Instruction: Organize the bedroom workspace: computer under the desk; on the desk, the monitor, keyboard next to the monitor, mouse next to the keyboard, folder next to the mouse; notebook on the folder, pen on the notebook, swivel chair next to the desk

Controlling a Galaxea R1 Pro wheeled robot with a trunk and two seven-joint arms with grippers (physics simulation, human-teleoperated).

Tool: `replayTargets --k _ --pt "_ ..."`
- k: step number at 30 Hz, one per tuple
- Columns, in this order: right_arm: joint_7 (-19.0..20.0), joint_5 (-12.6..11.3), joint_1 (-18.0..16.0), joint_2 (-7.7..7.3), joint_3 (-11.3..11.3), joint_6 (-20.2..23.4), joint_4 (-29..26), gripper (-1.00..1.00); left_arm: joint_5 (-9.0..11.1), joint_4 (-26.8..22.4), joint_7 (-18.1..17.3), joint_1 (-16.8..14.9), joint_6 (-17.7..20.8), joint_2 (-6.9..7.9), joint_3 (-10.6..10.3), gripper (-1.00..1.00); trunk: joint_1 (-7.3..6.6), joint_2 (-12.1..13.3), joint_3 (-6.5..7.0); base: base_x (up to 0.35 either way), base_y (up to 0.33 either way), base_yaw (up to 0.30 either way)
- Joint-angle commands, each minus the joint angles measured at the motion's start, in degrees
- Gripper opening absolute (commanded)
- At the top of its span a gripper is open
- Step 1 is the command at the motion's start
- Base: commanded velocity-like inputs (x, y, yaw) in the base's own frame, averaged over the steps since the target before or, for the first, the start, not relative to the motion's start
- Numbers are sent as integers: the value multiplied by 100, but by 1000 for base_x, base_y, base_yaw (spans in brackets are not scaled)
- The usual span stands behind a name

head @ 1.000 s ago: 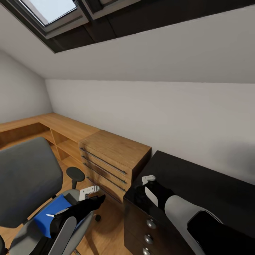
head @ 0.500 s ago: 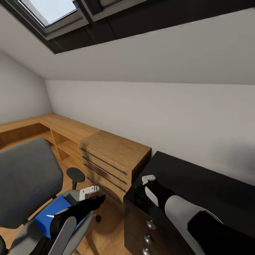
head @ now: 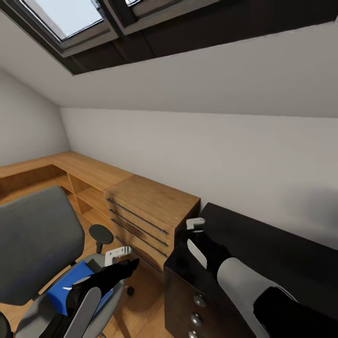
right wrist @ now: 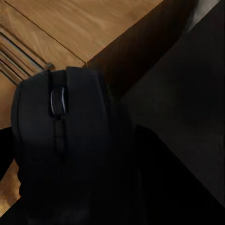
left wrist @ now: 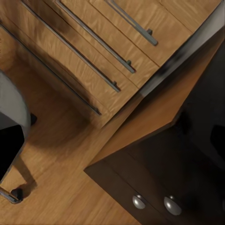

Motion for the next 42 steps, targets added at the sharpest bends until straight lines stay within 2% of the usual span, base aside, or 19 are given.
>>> replayTargets --k 1,3,6,8,11,16,19,22,28,42 --pt "-194 -84 67 -17 44 59 -195 -100 60 -8 60 -5 7 6 -10 100 -22 38 11 0 0 0" --pt "-747 -83 467 -93 37 279 -1133 -100 60 -8 62 -4 4 7 -10 100 -66 118 47 0 0 0" --pt "-1148 -97 904 -197 -14 592 -2068 -100 59 -8 63 -4 2 7 -7 100 -132 238 101 0 0 0" --pt "-1410 -378 1208 -265 -339 978 -2782 -100 59 -8 63 -4 3 8 -9 100 -176 319 137 0 0 0" --pt "-1547 -595 1355 -284 -480 1201 -3208 -100 59 -8 65 -4 5 8 -5 100 -242 439 191 0 0 0" --pt "-1661 -709 1455 -292 -547 1307 -3491 -100 59 2 76 -4 6 8 -5 100 -351 639 280 0 0 0" --pt "-1694 -720 1460 -288 -557 1313 -3511 -100 59 1 79 -4 5 8 -2 100 -417 760 334 0 0 0" --pt "-1964 -732 1464 -253 -553 1312 -3609 -100 71 37 73 -4 5 2 -1 100 -483 880 388 -25 12 0" --pt "-2066 -736 1464 -249 -552 1301 -3686 -100 77 102 79 -4 0 -7 9 100 -615 1121 496 -64 34 0" --pt "-2068 -736 1464 -272 -553 1291 -3689 -100 85 107 81 -4 -2 -10 10 100 -923 1682 747 -151 133 -279"
